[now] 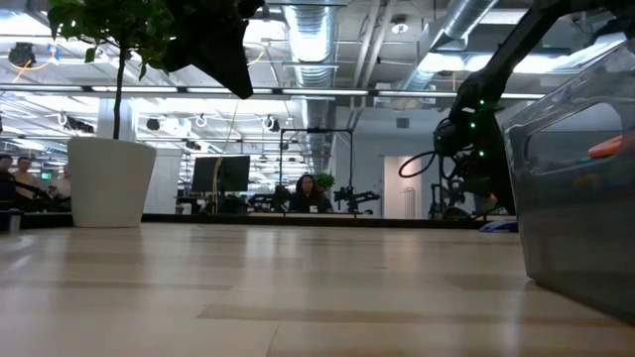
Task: Nest measuring cups in basket
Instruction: Move the dark blue measuring cup on the center of the table
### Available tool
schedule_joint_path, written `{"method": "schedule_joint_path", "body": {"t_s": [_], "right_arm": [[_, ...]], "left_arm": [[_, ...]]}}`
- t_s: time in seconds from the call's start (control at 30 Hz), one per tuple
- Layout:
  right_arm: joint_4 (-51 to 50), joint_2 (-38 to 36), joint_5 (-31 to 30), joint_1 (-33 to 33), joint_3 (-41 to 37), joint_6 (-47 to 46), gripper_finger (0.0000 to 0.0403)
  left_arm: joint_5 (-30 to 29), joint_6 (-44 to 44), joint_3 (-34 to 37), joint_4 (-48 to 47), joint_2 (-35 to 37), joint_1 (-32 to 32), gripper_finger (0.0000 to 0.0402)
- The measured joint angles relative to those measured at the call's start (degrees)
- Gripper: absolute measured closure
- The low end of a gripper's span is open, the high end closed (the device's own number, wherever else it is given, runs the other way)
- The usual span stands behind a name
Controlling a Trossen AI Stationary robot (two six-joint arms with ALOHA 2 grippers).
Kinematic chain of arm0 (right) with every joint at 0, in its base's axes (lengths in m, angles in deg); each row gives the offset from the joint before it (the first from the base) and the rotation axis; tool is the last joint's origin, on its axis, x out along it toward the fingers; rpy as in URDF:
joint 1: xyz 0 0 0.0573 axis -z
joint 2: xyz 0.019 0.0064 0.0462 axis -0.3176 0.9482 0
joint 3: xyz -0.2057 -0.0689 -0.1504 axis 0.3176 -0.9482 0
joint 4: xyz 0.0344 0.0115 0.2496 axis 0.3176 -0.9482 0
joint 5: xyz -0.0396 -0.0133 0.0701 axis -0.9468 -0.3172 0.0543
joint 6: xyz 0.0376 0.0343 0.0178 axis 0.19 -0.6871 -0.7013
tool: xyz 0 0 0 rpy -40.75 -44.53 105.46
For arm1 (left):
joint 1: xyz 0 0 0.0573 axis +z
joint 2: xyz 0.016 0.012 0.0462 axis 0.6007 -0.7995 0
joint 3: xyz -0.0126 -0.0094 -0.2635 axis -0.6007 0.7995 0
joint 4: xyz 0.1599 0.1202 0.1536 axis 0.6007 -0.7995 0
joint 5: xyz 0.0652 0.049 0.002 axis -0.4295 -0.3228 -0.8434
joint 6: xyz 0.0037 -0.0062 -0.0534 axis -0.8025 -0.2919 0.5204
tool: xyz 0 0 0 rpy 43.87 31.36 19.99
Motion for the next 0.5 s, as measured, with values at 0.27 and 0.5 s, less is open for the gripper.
{"method": "schedule_joint_path", "body": {"t_s": [0.27,0.5], "right_arm": [[-2.67,3.29,-4.81,-1.5,0.33,-3.17,0.0393],[-8.41,10.21,-8.31,-3.44,3.04,-5.16,0.0383]], "left_arm": [[0.0,-0.04,0.0,-0.02,-0.02,0.0,0.0391],[1.4,-0.07,0.0,0.0,-0.02,0.0,0.0391]]}}
